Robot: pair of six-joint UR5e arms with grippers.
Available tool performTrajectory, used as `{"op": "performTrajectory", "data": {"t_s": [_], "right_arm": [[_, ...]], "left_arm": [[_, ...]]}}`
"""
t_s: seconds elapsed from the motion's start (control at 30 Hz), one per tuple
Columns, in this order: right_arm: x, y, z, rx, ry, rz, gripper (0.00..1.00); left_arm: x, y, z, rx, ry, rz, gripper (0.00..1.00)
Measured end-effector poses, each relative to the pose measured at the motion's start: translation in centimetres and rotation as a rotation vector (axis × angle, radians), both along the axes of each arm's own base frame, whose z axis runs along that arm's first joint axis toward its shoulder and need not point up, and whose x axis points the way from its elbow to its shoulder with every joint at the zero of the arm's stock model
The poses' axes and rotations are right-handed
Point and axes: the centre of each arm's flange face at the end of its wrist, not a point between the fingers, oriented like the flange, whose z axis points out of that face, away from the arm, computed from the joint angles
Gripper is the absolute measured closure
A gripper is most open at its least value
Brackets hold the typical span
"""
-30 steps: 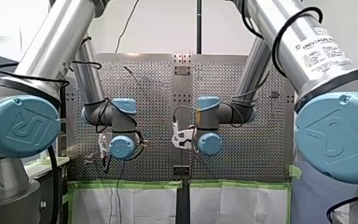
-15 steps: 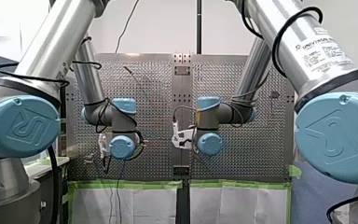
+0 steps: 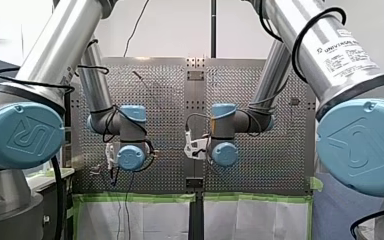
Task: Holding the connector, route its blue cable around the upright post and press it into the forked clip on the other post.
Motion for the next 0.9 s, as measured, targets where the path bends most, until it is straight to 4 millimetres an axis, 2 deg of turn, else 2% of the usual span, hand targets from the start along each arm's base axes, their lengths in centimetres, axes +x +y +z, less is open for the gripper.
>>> {"op": "performTrajectory", "data": {"t_s": [0.9], "right_arm": [[0.0,0.0,-0.01,0.0,0.0,0.0,1.0]], "left_arm": [[0.01,0.01,0.0,0.001,0.0,0.0,0.96]]}}
